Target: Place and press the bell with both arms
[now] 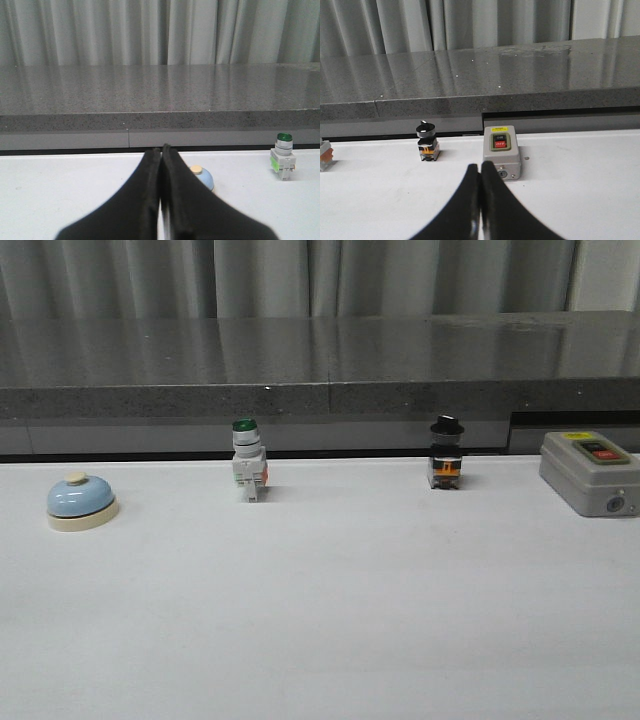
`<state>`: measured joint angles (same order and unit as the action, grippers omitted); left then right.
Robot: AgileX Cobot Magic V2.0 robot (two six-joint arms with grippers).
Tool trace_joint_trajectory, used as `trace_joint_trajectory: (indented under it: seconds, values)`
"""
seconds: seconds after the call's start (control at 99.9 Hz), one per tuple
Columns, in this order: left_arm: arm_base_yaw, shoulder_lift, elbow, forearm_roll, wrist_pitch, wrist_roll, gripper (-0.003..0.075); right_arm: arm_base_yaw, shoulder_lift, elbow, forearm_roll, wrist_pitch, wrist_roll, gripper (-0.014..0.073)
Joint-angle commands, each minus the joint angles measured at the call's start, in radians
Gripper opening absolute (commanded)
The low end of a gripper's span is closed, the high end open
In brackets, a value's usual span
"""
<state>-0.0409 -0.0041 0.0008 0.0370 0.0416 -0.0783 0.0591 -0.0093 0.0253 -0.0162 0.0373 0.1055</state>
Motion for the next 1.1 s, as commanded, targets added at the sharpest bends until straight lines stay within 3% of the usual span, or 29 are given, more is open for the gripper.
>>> trace_joint_trajectory:
  seconds: [0.0, 0.33, 0.51, 0.89, 1.091]
  values:
    - [0.002, -0.030, 0.042, -0.003, -0.079, -0.012, -0.0020, -0.008, -0.015, -0.014, 0.002, -0.086, 0.001, -0.0060]
    - [0.002, -0.030, 0.022, -0.003, -0.074, -0.012, -0.0020, -0.008, -0.015, -0.014, 0.002, -0.086, 0.001, -0.0060]
    - [0.002, 0.019, -0.118, -0.057, 0.074, -0.012, -0.0020, -0.008, -0.015, -0.014, 0.002, -0.086, 0.001, -0.0060]
    - [0.002, 0.519, -0.617, -0.094, 0.436, -0.012, -0.0020, -0.008, -0.015, -0.014, 0.002, -0.086, 0.001, -0.0060]
    - [0.002, 0.765, -0.793, -0.094, 0.532, -0.012, -0.0020, -0.008, -0.015, -0.014, 0.002, -0.086, 0.001, -0.0060]
